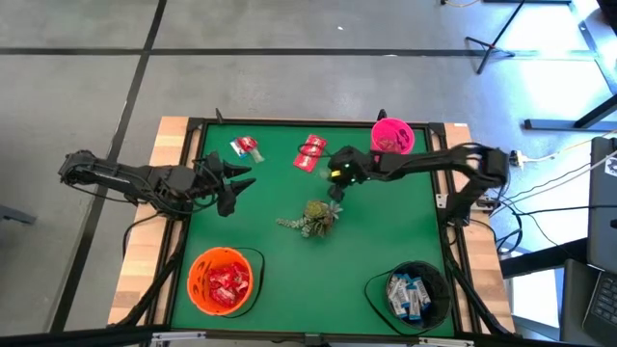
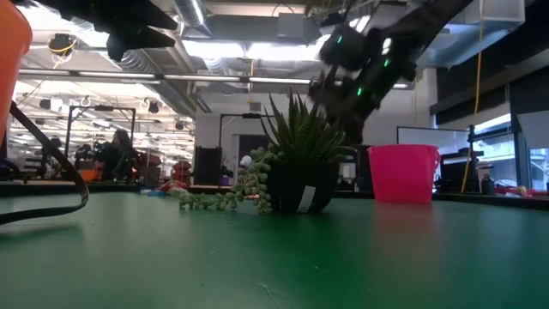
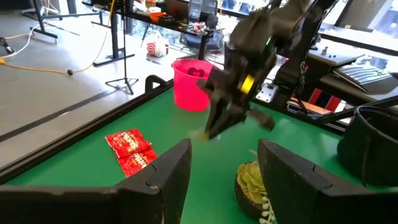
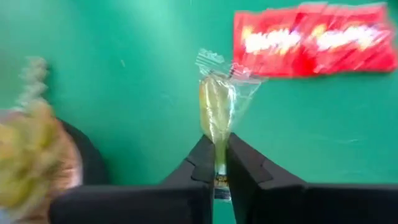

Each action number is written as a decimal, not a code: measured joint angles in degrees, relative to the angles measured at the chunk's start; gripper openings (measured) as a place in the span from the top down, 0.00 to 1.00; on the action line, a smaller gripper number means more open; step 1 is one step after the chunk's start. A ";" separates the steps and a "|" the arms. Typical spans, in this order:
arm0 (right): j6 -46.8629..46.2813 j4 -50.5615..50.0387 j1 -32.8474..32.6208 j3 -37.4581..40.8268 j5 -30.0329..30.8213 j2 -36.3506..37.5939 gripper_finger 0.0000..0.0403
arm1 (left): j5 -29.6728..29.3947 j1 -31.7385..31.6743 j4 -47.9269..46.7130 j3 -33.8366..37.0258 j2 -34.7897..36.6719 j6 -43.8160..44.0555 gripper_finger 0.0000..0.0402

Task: Sort candy
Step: Put the green gummy into the pink bucket, then put the red candy into the orange bucket

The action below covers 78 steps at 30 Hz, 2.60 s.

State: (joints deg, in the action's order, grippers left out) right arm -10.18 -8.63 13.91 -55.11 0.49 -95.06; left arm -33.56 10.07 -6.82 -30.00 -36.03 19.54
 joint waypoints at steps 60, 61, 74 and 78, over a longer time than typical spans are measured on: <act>1.16 -18.48 29.94 12.09 4.69 39.51 0.56 | -0.44 0.00 0.03 -0.07 -6.71 5.61 0.56; 1.14 -18.40 29.94 12.11 4.88 39.51 0.56 | -0.44 0.00 0.03 -0.07 -6.71 5.65 0.56; -2.68 -7.37 28.14 12.09 -4.22 39.25 0.55 | -0.57 -0.02 0.03 -0.07 -6.71 5.85 0.56; -3.70 4.07 22.44 12.04 -5.68 37.81 0.55 | -1.39 -0.02 0.03 -0.07 -6.71 6.22 0.56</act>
State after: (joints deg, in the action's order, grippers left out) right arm -13.88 -4.56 36.35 -43.07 -5.19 -57.25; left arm -34.95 10.04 -6.79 -30.06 -42.74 25.76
